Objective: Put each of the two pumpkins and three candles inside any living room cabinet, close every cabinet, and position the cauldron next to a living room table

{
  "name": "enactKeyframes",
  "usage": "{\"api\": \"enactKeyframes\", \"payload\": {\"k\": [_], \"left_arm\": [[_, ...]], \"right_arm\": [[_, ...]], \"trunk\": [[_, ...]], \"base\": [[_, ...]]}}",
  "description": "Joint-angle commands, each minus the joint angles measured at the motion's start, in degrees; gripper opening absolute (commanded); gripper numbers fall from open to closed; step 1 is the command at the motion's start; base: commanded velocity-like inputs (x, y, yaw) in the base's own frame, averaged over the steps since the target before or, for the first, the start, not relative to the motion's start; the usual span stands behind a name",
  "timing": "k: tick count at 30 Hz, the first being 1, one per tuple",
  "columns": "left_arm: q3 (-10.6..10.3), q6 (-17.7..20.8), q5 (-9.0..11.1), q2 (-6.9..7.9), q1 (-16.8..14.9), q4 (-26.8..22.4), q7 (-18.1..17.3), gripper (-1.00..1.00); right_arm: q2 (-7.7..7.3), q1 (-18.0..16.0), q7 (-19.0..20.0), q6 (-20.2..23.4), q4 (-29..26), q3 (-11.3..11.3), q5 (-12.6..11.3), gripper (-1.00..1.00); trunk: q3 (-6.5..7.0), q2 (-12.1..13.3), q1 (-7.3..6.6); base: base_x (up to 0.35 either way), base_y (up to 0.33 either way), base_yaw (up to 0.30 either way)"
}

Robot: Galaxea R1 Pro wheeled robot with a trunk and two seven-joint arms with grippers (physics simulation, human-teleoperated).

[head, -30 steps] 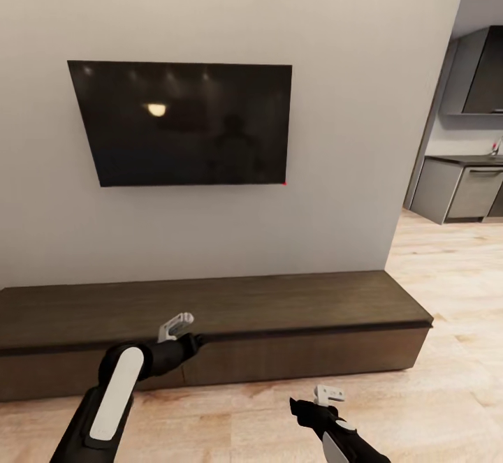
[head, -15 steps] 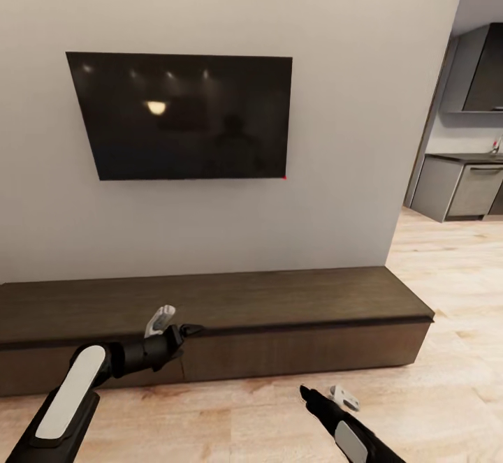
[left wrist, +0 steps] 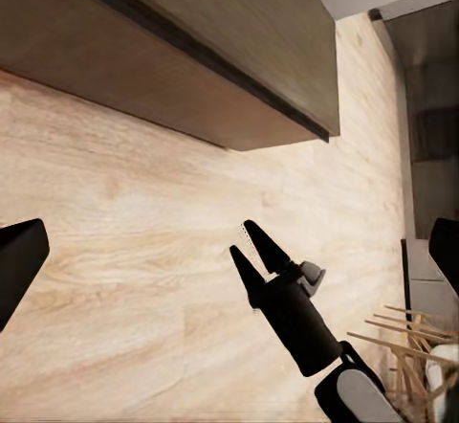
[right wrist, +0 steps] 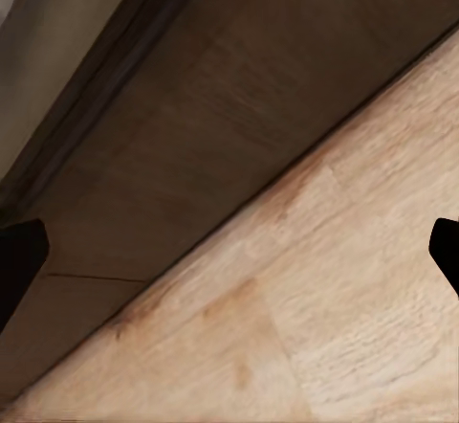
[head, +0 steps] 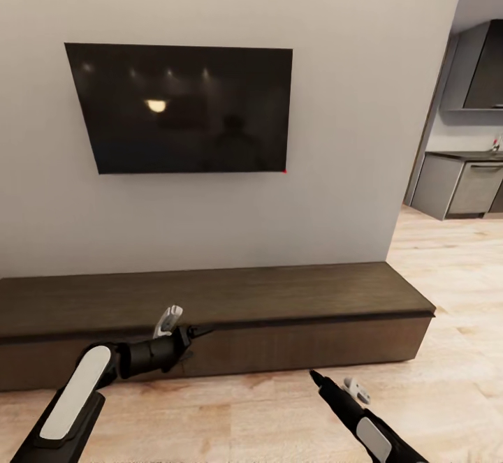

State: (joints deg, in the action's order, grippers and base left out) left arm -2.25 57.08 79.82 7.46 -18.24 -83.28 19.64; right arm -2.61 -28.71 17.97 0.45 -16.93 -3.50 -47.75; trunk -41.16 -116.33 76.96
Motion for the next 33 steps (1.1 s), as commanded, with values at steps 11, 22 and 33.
{"api": "enactKeyframes", "payload": {"k": [11,22,33], "left_arm": [[-2.0,0.0,5.5,0.17,0.0,0.0,0.7,1.0],[-2.7,0.0,5.5,0.19,0.0,-0.1,0.7,1.0],[-2.7,0.0,5.5,0.18,0.0,-0.1,0.7,1.0]], "right_arm": [[-0.68,0.0,6.5,2.9,0.0,-0.3,-1.4,1.0],[-0.58,0.0,-1.3,1.2,-1.1,-0.7,-4.4,1.0],[-0.41,0.0,-0.1,1.0,-3.6,-0.4,-7.3,1.0]], "trunk": [[-2.04,-4.5,2.41],[-4.01,-8.9,4.83],[-5.45,-12.1,6.59]], "base": [[0.0,0.0,0.0],[0.0,0.0,0.0],[0.0,0.0,0.0]]}}
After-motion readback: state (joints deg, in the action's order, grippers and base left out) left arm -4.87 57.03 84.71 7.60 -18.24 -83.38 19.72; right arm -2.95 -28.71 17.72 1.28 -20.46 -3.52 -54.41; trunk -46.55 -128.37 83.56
